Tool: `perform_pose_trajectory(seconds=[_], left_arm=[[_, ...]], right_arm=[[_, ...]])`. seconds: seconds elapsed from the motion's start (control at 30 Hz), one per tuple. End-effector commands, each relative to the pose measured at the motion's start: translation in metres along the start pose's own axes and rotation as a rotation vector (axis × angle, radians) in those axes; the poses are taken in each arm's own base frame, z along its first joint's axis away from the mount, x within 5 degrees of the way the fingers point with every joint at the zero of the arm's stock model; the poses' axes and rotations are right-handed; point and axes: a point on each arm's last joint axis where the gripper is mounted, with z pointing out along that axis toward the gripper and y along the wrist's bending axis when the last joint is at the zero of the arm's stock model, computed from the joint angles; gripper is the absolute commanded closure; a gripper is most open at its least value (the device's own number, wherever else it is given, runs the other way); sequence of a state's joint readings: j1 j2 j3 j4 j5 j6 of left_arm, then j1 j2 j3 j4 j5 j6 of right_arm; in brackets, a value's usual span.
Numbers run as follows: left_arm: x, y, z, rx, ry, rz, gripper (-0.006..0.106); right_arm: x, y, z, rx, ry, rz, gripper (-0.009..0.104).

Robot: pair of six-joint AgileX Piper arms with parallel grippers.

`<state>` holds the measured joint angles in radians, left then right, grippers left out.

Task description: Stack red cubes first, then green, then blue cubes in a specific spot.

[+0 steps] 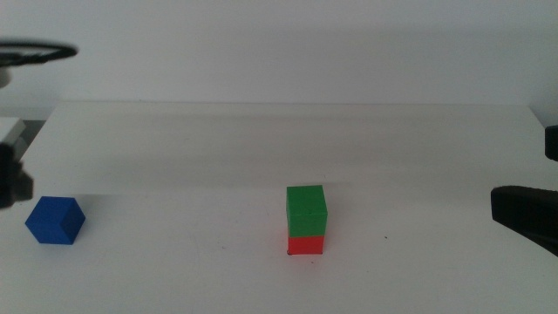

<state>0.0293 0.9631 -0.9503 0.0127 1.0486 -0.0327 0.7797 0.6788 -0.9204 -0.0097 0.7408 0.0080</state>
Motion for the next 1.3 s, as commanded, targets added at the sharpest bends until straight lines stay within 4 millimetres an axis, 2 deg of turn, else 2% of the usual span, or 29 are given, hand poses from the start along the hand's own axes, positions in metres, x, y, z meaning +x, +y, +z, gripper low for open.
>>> perform_pose_trajectory(seconds=[0.0, 0.17, 0.3, 0.5, 0.6, 0.83, 1.03, 1.17, 1.27], left_arm=[[-0.017, -0.002, 0.007, 0.01, 0.047, 0.004, 0.007], [-0.051, 0.002, 0.026, -0.032, 0.047, 0.005, 0.007], [-0.076, 0.013, 0.039, -0.042, 0.047, -0.056, 0.007], [-0.101, 0.036, 0.064, -0.013, 0.102, -0.067, 0.007], [-0.11, 0.048, 0.081, 0.0, 0.145, -0.016, 0.007], [-0.114, 0.059, 0.143, -0.001, 0.281, 0.002, 0.007], [-0.104, 0.06, 0.198, 0.059, 0.404, 0.026, 0.007], [-0.096, 0.059, 0.222, 0.101, 0.461, 0.037, 0.007], [-0.092, 0.058, 0.232, 0.12, 0.484, 0.026, 0.007]], right_arm=[[0.001, 0.0, 0.0, 0.003, -0.004, -0.008, 0.003], [0.001, 0.0, 0.0, 0.003, -0.004, -0.008, 0.003], [0.001, 0.0, 0.0, 0.003, -0.004, -0.008, 0.003], [0.001, 0.0, 0.0, 0.003, -0.004, -0.008, 0.003], [0.001, 0.0, 0.0, 0.003, -0.004, -0.008, 0.003], [0.001, 0.0, 0.0, 0.003, -0.004, -0.008, 0.003], [0.001, 0.0, 0.0, 0.003, -0.004, -0.008, 0.003], [0.001, 0.0, 0.0, 0.003, -0.004, -0.008, 0.003], [0.001, 0.0, 0.0, 0.003, -0.004, -0.008, 0.003]])
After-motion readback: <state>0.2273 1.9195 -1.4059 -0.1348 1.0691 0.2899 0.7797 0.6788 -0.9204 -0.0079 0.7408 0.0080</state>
